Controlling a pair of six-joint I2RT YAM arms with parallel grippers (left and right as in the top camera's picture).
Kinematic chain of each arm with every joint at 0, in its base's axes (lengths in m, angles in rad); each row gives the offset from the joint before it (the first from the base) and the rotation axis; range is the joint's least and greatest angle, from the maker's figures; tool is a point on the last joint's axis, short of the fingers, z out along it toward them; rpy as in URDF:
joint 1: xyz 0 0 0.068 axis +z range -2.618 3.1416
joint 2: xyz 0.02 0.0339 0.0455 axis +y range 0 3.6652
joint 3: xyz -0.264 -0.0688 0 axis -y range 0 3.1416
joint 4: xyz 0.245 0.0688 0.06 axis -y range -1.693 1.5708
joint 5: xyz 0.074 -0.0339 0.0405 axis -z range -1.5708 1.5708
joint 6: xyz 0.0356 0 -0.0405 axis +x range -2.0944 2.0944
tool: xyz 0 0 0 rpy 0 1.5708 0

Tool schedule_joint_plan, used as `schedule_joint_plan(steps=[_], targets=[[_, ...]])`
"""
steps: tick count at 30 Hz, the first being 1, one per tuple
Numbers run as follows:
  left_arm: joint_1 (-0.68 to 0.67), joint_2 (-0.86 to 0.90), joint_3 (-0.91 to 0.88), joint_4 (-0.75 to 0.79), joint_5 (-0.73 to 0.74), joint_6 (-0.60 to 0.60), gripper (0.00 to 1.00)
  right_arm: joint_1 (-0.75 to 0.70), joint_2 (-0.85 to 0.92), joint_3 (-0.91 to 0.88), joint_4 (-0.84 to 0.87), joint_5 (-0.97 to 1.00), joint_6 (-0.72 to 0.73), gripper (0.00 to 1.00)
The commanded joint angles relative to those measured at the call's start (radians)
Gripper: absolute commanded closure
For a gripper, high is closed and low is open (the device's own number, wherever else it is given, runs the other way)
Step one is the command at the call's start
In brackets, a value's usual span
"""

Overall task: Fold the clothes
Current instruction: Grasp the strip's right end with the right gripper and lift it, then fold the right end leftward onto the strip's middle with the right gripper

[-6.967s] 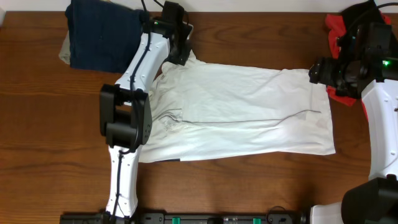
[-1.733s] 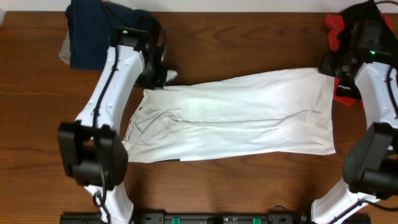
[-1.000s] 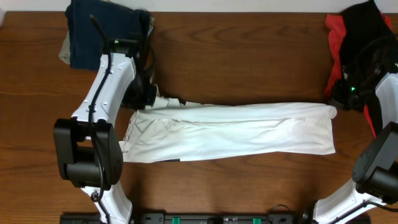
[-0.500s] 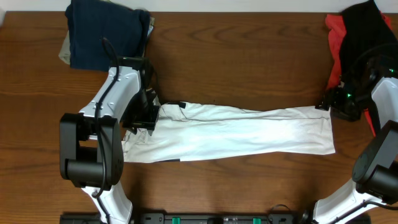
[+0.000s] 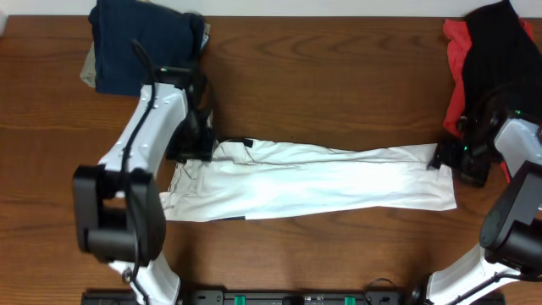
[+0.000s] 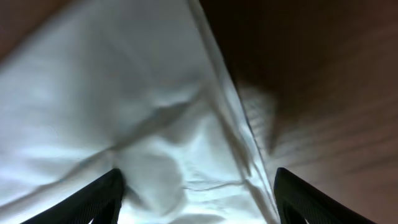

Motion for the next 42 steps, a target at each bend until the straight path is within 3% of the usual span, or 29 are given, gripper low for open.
schedule_joint_plan(steps=[1,4,6,9,12,16,18,24,34,42], targets=[[0.002,-0.126,0.067,0.030,0.002,-0.011,0.43,-0.008,0.004,-0.032,0.013,0.053,0.034,0.24],[0.002,-0.208,0.069,0.092,0.002,-0.011,0.35,-0.008,0.004,-0.055,0.027,0.053,0.035,0.26],[0.002,-0.258,0.069,0.134,-0.016,-0.024,0.31,-0.008,0.004,-0.077,0.042,0.053,0.041,0.41],[0.002,-0.309,0.069,0.180,-0.061,-0.045,0.29,-0.008,0.004,-0.115,0.072,0.053,0.042,0.51],[0.002,-0.334,0.069,0.204,-0.083,-0.044,0.28,-0.008,0.004,-0.158,0.125,0.053,0.054,0.69],[0.002,-0.333,0.069,0.207,-0.124,-0.044,0.27,-0.008,0.004,-0.175,0.178,0.053,0.093,0.99],[0.002,-0.333,0.069,0.210,-0.150,-0.044,0.26,-0.011,0.002,-0.165,0.195,0.051,0.128,0.99],[0.003,-0.333,0.069,0.236,-0.232,-0.052,0.02,-0.043,0.002,-0.013,0.076,-0.079,0.116,0.99],[0.098,-0.332,0.069,0.274,-0.233,-0.066,0.02,-0.013,0.002,0.298,-0.256,-0.180,-0.082,0.99],[0.158,-0.313,0.069,0.274,-0.233,-0.066,0.02,0.192,0.002,0.369,-0.335,-0.224,-0.132,0.99]])
